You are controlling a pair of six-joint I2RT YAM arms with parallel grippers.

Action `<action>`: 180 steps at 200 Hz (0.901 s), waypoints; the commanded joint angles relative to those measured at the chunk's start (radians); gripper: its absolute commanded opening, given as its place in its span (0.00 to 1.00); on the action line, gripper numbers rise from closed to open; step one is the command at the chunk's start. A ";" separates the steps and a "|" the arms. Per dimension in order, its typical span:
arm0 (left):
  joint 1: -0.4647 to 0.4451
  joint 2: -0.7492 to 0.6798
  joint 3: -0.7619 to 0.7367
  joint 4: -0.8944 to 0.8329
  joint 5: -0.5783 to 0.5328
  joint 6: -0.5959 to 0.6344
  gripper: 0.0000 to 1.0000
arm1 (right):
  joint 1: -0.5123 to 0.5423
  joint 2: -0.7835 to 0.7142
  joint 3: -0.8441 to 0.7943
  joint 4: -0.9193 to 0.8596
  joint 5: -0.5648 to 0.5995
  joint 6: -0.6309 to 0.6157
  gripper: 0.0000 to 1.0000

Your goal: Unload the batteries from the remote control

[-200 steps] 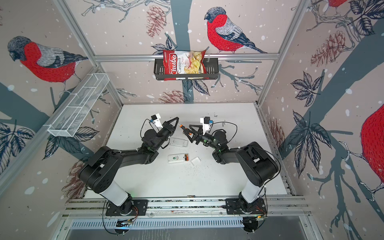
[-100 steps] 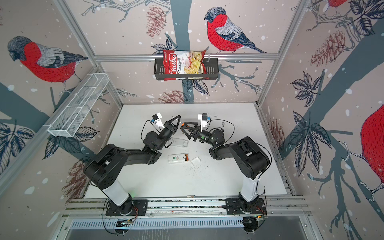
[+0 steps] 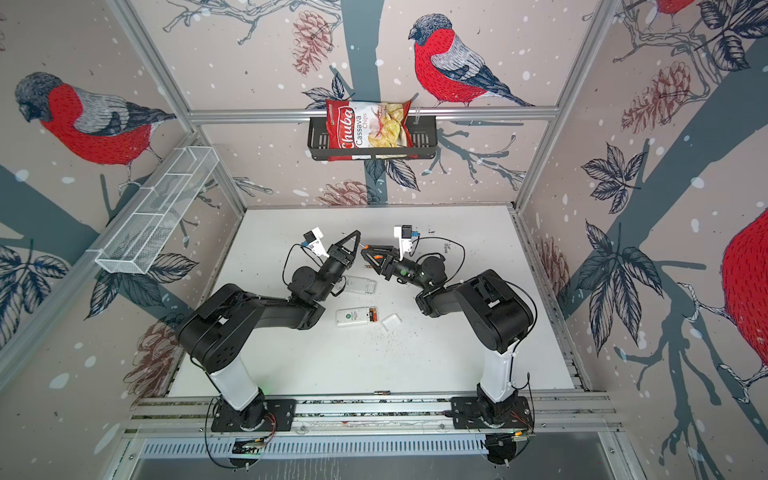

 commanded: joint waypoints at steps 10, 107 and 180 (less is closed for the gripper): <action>-0.005 0.012 -0.010 0.038 0.049 0.002 0.00 | -0.002 0.000 0.006 0.029 0.009 0.004 0.35; -0.004 0.028 -0.040 0.071 0.037 -0.013 0.00 | -0.007 0.005 -0.006 0.053 0.021 0.018 0.35; -0.006 0.022 -0.057 0.056 0.027 0.000 0.00 | -0.010 0.003 -0.018 0.041 0.034 0.008 0.14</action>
